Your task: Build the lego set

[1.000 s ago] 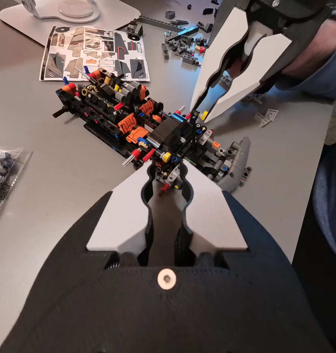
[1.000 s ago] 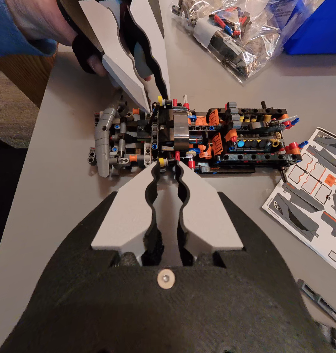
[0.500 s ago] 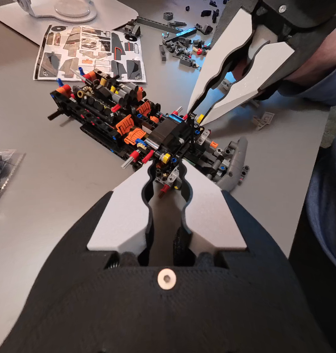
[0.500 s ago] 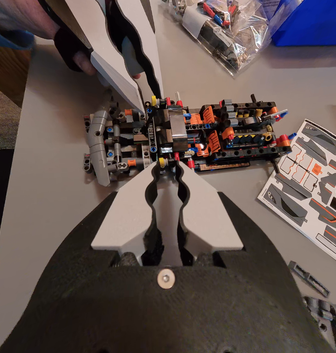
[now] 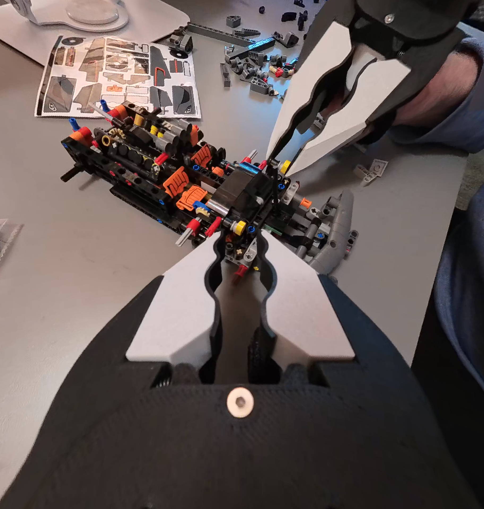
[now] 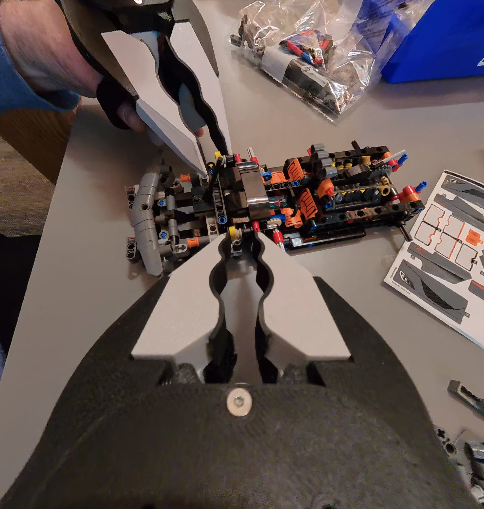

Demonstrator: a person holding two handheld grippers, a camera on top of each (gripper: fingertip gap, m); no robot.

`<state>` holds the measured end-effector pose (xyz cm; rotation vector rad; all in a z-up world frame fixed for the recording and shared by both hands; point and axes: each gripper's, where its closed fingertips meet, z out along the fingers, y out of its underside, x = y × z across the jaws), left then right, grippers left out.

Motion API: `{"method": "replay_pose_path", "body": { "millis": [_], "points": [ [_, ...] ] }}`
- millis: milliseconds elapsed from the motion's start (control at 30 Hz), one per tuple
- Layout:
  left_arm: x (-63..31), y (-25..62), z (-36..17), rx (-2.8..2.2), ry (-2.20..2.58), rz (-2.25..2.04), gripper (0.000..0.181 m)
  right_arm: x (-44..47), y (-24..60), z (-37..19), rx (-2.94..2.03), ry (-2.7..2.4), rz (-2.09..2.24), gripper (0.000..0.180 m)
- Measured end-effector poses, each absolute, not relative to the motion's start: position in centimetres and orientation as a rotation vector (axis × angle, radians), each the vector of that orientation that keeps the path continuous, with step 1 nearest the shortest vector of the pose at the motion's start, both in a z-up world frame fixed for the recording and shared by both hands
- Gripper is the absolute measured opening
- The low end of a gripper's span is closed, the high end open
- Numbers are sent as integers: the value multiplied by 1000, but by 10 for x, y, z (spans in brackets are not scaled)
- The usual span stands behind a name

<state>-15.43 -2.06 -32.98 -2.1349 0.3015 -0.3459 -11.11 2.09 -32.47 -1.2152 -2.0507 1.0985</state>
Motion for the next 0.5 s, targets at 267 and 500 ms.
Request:
{"method": "replay_pose_path", "body": {
  "millis": [267, 500],
  "points": [
    [-154, -21, -330, -2135, 300, -357, 20, -112, 20, -324, -1199, -2050, 1104, 12],
    [-154, -20, -330, -2134, 297, -361, 20, -111, 21, -327, -1210, -2070, 1091, 12]
  ]
}}
